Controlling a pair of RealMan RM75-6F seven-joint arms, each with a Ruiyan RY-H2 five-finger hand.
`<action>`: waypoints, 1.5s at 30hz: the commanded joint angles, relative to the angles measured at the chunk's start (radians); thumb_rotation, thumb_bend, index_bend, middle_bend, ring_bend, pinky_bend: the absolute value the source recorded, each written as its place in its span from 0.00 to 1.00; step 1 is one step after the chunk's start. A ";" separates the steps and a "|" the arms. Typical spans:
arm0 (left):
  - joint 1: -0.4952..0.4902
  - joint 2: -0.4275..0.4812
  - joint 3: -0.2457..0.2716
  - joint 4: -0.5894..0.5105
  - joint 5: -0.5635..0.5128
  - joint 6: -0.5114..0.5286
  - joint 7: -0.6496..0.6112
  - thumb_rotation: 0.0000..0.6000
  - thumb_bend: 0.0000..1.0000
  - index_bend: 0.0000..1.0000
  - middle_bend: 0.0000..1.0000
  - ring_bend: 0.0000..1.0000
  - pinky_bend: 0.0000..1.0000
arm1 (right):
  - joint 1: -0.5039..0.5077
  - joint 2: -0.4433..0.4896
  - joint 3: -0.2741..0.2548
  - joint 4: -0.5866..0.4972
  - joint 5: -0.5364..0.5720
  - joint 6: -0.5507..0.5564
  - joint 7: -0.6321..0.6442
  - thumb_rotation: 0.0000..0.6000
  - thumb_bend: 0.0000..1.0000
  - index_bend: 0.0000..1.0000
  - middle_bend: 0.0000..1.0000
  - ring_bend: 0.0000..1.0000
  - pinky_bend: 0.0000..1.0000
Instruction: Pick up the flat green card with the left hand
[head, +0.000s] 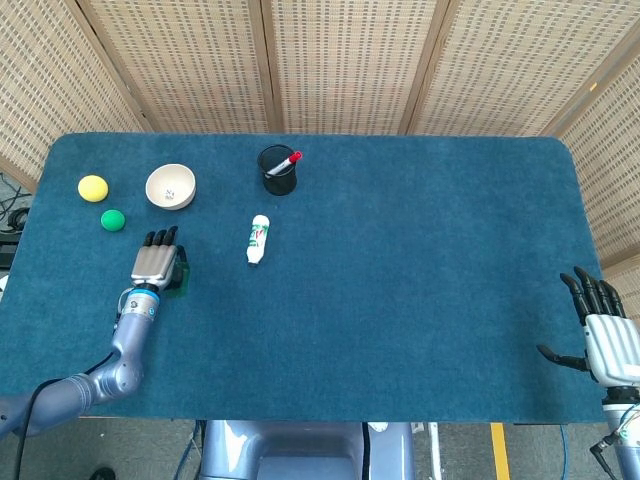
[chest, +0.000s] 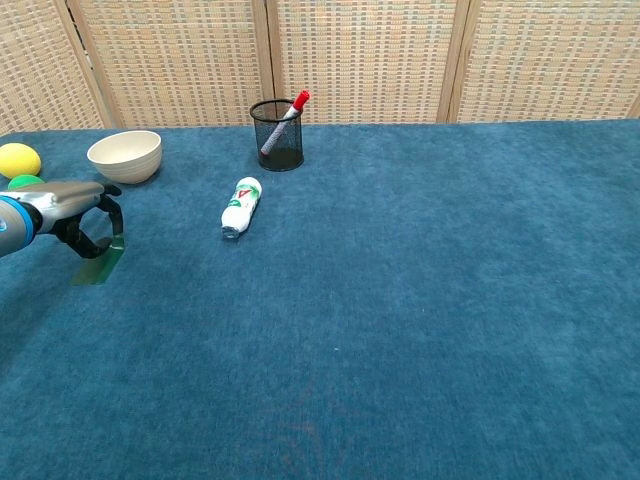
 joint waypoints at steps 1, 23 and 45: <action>0.001 -0.004 -0.002 0.007 -0.001 -0.002 0.003 1.00 0.54 0.43 0.00 0.00 0.00 | 0.000 0.000 0.000 0.000 0.000 0.000 0.000 1.00 0.00 0.00 0.00 0.00 0.00; 0.011 -0.046 -0.024 0.043 0.024 0.027 0.021 1.00 0.58 0.71 0.00 0.00 0.00 | 0.000 0.000 0.003 0.004 0.000 0.003 0.012 1.00 0.00 0.00 0.00 0.00 0.00; 0.040 0.055 -0.025 -0.115 0.038 0.047 0.041 1.00 0.59 0.86 0.00 0.00 0.00 | 0.001 0.001 0.004 0.005 0.003 0.001 0.016 1.00 0.00 0.00 0.00 0.00 0.00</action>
